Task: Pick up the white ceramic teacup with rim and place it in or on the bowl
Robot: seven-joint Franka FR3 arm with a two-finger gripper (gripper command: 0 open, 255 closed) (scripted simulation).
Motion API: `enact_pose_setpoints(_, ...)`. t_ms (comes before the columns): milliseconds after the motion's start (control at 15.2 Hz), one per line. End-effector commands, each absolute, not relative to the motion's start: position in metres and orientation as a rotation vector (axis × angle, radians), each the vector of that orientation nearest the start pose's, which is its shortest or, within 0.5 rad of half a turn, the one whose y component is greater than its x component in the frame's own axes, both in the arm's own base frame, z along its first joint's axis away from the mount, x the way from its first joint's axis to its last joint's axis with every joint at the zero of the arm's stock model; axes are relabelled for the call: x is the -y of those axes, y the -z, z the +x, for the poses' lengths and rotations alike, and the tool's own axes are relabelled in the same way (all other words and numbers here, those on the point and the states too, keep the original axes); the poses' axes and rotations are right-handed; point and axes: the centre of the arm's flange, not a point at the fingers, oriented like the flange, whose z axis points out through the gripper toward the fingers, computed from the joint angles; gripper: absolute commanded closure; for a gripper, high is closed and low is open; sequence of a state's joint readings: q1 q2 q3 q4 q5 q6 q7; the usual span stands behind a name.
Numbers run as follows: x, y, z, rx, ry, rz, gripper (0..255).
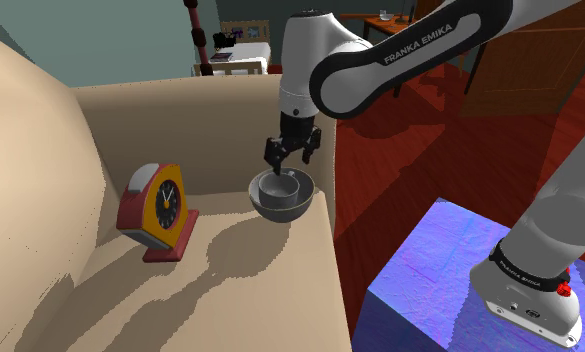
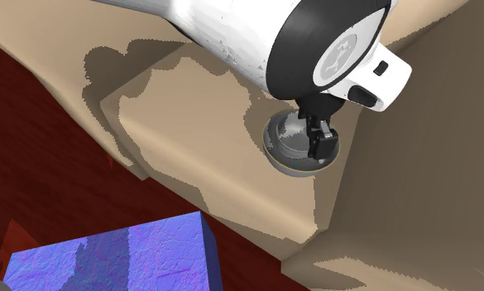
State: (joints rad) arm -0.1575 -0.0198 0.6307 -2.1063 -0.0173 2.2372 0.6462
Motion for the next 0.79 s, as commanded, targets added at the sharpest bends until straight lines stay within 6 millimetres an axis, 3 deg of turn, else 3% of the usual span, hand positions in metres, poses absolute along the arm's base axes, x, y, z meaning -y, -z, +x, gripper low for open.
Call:
enact_pose_setpoints(0,-0.253,-0.451,0.491,-0.25,0.213,-3.068,0)
enact_pose_setpoints(198,-0.251,-0.488,0.486,-0.25,0.213,-3.068,0)
enact_pose_setpoints(726,-0.251,-0.488,0.486,-0.25,0.213,-3.068,0)
